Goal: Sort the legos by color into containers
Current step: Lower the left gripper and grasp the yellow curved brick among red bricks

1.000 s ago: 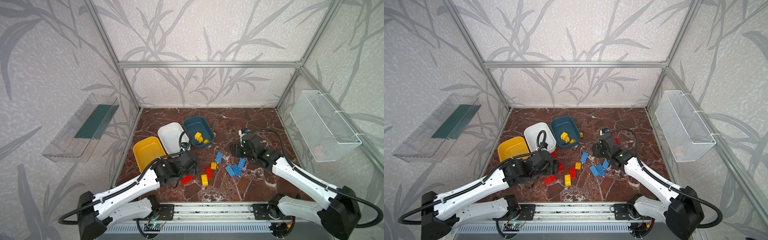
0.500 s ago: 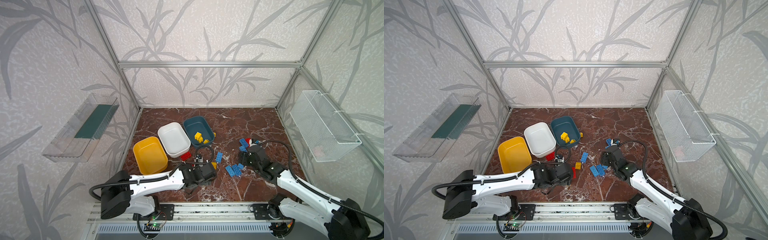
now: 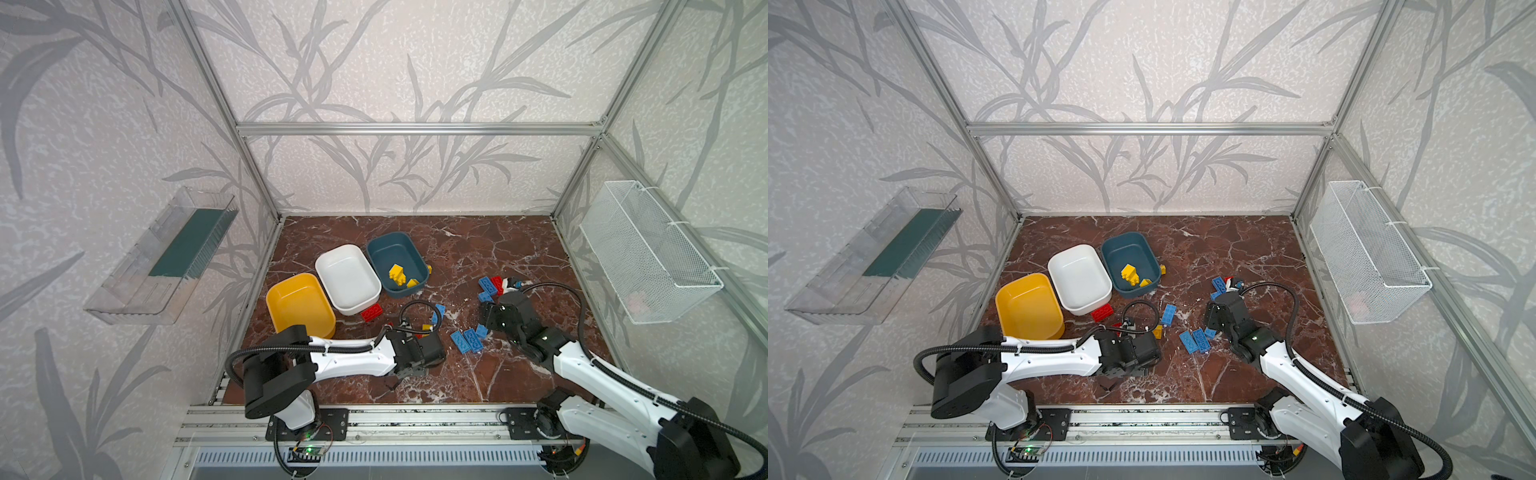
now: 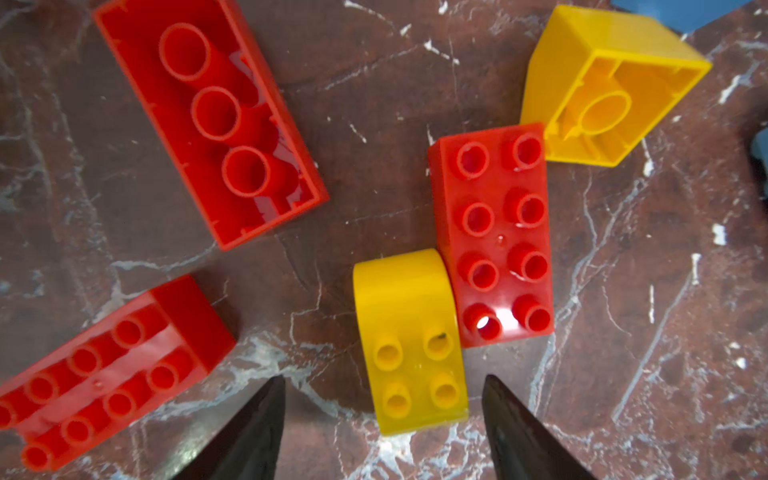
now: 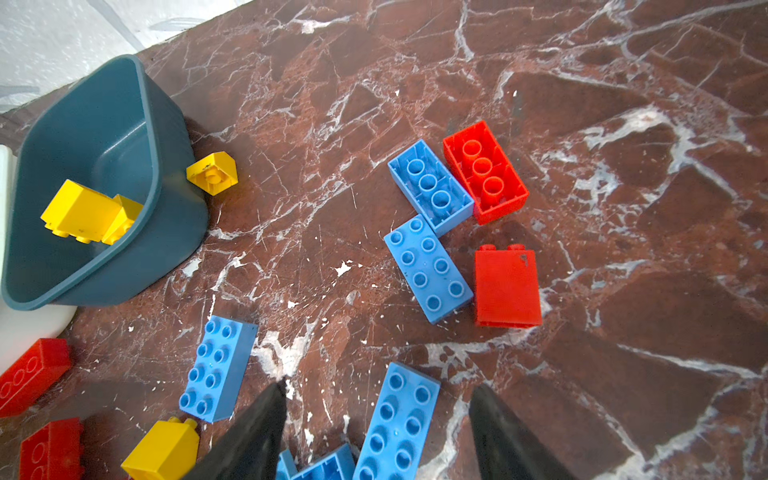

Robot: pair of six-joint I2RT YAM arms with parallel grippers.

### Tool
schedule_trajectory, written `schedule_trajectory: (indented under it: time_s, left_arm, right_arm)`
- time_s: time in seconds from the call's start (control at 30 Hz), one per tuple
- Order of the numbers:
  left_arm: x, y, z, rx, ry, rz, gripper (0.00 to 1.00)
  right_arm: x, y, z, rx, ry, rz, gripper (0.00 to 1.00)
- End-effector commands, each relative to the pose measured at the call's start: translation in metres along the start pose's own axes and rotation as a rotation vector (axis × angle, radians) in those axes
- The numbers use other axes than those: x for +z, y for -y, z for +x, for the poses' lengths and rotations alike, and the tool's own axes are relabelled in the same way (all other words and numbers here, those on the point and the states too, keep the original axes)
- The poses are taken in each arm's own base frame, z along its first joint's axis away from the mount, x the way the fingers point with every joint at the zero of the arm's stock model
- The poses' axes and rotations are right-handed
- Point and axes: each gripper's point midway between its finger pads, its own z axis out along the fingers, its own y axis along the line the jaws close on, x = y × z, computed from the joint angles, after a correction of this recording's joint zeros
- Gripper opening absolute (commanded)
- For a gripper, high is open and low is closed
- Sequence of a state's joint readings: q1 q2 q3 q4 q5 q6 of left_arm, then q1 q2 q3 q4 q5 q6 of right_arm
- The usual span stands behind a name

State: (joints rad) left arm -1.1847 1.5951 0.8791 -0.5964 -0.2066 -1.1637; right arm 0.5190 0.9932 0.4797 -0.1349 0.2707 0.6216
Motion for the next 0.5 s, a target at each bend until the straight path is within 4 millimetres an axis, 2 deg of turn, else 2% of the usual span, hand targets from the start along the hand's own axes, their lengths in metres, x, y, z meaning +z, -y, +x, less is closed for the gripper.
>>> schedule_trajectory:
  time_s: [0.0, 0.27, 0.47]
  left_arm:
    - [0.0001, 0.0059, -0.0033, -0.012, 0.008, -0.009, 0.7]
    - [0.0048, 0.0073, -0.0044, 0.0, 0.012, -0.021, 0.48]
    - [0.0035, 0.0079, -0.0049, 0.009, 0.016, -0.013, 0.36]
  right_arm:
    - [0.0004, 0.002, -0.0016, 0.016, 0.017, 0.001, 0.71]
    - [0.0002, 0.0023, -0.0016, 0.017, 0.017, 0.001, 0.71]
    - [0.0003, 0.0005, -0.0014, 0.016, 0.014, -0.008, 0.71]
